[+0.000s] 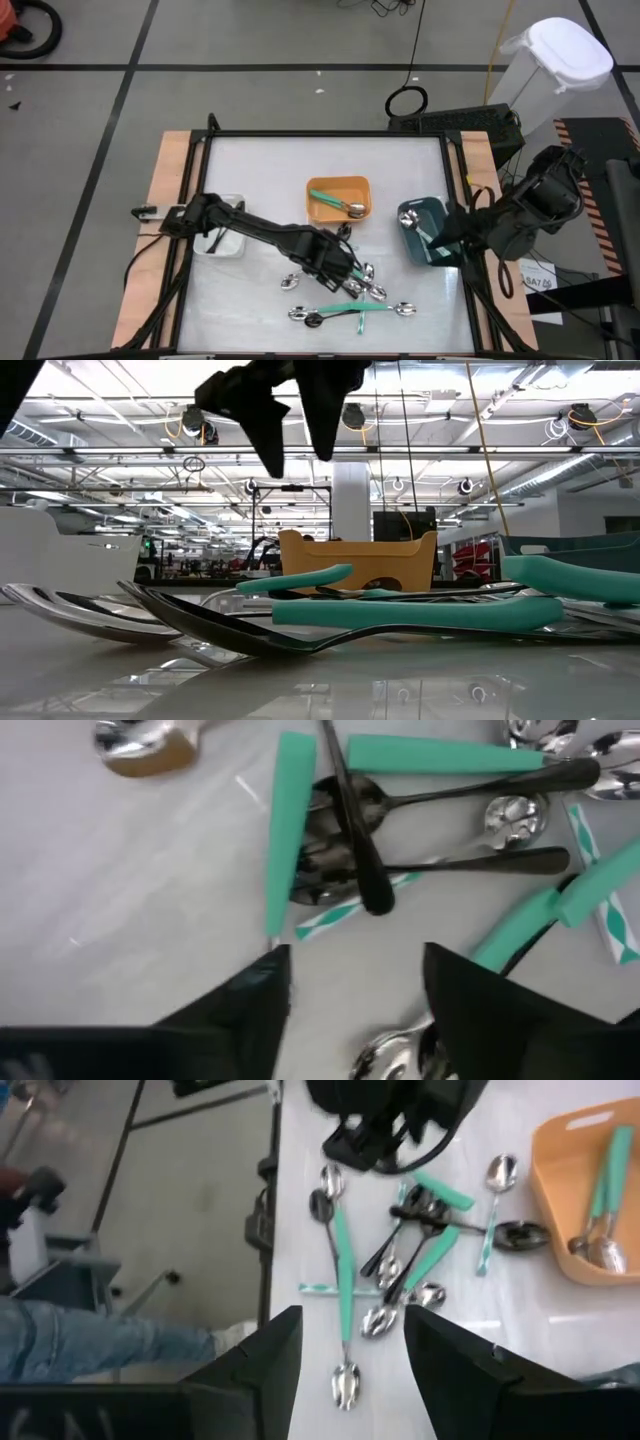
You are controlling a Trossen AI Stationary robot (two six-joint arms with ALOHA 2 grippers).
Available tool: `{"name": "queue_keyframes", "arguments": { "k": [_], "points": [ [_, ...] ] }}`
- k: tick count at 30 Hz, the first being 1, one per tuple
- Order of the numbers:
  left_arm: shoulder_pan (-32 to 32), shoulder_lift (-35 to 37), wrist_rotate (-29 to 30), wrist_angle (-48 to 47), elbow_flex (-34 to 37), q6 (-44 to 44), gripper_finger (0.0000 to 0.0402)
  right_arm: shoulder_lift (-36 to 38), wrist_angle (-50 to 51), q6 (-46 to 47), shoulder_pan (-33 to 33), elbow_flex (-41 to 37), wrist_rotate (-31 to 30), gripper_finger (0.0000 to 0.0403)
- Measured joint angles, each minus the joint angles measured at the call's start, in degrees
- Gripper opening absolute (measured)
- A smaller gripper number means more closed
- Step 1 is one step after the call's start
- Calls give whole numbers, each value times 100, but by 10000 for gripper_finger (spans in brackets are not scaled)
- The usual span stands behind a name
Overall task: Sort silverware by color (type)
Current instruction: Put the green spoon into the orange bin
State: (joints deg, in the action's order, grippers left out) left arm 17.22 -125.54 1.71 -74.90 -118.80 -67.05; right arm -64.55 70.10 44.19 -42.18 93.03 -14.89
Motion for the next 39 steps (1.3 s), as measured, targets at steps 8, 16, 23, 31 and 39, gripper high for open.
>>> {"name": "queue_keyframes", "arguments": {
  "k": [8,16,23,31,39],
  "points": [
    [-87,-257,-137,1,235,1046,286,0,225,260,-236,0,15,171],
    [-304,-572,-374,103,238,991,287,0,240,463,-255,0,-9,171],
    [-351,-546,-353,-435,243,1227,264,2,241,510,-255,0,-5,171],
    [-168,-556,-457,-366,429,1358,233,2,239,613,-255,0,-9,171],
    [-55,-727,-289,-161,477,1248,232,-2,217,716,-244,0,-43,171]
  ]
}}
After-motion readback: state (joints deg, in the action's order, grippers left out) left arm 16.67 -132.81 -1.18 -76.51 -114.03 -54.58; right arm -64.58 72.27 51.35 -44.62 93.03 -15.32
